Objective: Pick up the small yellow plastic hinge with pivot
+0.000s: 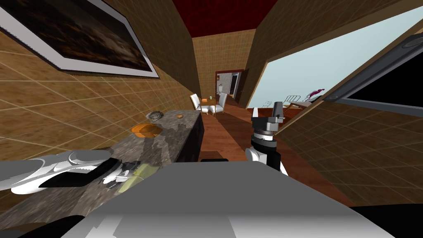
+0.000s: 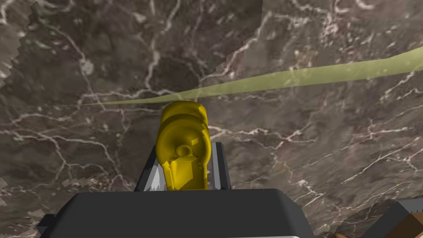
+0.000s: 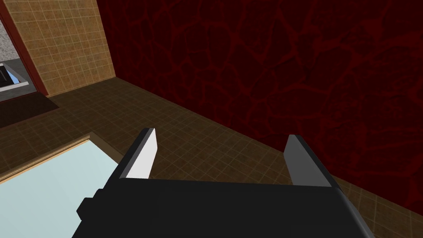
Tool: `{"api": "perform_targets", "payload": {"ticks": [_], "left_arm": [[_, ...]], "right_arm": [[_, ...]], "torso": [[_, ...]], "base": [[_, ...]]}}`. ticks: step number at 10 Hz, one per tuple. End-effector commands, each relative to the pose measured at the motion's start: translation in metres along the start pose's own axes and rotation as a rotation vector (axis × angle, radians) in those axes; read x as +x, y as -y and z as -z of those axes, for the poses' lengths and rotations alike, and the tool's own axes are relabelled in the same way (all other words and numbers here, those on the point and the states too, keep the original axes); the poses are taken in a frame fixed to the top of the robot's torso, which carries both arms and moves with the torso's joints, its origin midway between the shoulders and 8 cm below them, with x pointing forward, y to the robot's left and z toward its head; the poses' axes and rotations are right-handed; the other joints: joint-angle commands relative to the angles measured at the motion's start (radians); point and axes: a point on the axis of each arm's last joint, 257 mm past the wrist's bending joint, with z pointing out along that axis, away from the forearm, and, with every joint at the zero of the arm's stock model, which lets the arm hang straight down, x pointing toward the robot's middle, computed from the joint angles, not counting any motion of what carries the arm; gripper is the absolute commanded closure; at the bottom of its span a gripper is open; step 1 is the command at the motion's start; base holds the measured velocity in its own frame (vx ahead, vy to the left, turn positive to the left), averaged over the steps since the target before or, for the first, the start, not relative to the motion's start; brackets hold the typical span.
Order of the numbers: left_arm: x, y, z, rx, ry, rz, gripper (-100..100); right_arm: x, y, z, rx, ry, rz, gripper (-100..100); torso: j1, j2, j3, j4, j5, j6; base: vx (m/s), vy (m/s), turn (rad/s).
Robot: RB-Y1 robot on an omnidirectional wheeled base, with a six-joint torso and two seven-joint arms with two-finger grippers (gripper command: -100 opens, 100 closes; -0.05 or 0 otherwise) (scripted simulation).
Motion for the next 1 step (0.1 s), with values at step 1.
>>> {"api": "perform_targets", "payload": {"ticks": [1], "left_arm": [[0.0, 0.0, 0.0, 0.0, 0.0, 0.0, 0]], "right_arm": [[0.0, 0.0, 0.0, 0.0, 0.0, 0.0, 0]], "torso": [[0.0, 0.0, 0.0, 0.0, 0.0, 0.0]], "base": [[0.0, 0.0, 0.0]]}}
